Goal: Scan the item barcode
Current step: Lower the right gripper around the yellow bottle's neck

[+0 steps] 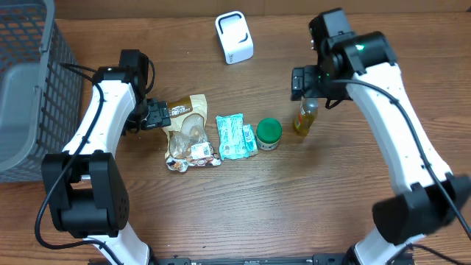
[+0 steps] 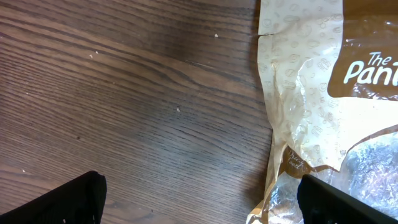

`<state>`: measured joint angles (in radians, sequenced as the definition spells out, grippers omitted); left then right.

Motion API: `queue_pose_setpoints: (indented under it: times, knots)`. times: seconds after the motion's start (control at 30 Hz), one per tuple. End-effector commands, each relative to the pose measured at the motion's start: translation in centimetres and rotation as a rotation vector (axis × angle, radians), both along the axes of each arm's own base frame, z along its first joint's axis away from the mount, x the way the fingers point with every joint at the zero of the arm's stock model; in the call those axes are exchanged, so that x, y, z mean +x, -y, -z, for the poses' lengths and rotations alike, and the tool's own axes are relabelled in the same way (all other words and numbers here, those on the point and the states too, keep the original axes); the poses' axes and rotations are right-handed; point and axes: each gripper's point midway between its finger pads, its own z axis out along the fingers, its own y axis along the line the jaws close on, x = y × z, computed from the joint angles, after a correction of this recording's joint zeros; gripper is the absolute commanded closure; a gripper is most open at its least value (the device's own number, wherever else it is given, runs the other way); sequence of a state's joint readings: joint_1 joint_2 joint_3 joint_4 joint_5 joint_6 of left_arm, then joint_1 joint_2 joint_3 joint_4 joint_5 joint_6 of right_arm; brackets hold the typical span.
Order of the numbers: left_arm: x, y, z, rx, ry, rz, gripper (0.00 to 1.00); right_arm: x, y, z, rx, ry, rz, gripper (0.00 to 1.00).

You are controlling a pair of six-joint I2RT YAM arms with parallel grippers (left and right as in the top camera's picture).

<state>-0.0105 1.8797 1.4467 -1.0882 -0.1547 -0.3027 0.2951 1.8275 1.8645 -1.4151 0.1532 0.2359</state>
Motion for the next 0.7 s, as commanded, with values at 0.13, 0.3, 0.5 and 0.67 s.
queue_pose_setpoints:
  times: [0.13, 0.3, 0.5, 0.67]
  knots:
    - [0.4, -0.3, -0.2, 0.011, 0.006, 0.015, 0.0, 0.6, -0.6, 4.2, -0.014, -0.116, -0.002, 0.0]
    - [0.4, -0.3, -0.2, 0.011, 0.006, 0.015, 0.0, 0.1, -0.4, 6.4, -0.025, -0.165, 0.022, 0.0]
    - [0.4, -0.3, -0.2, 0.011, 0.006, 0.015, 0.0, 0.1, -0.4, 8.5, -0.027, -0.169, 0.021, 0.0]
    - [0.4, -0.3, -0.2, 0.011, 0.006, 0.015, 0.0, 0.4, -0.3, 9.7, -0.031, -0.157, 0.024, 0.0]
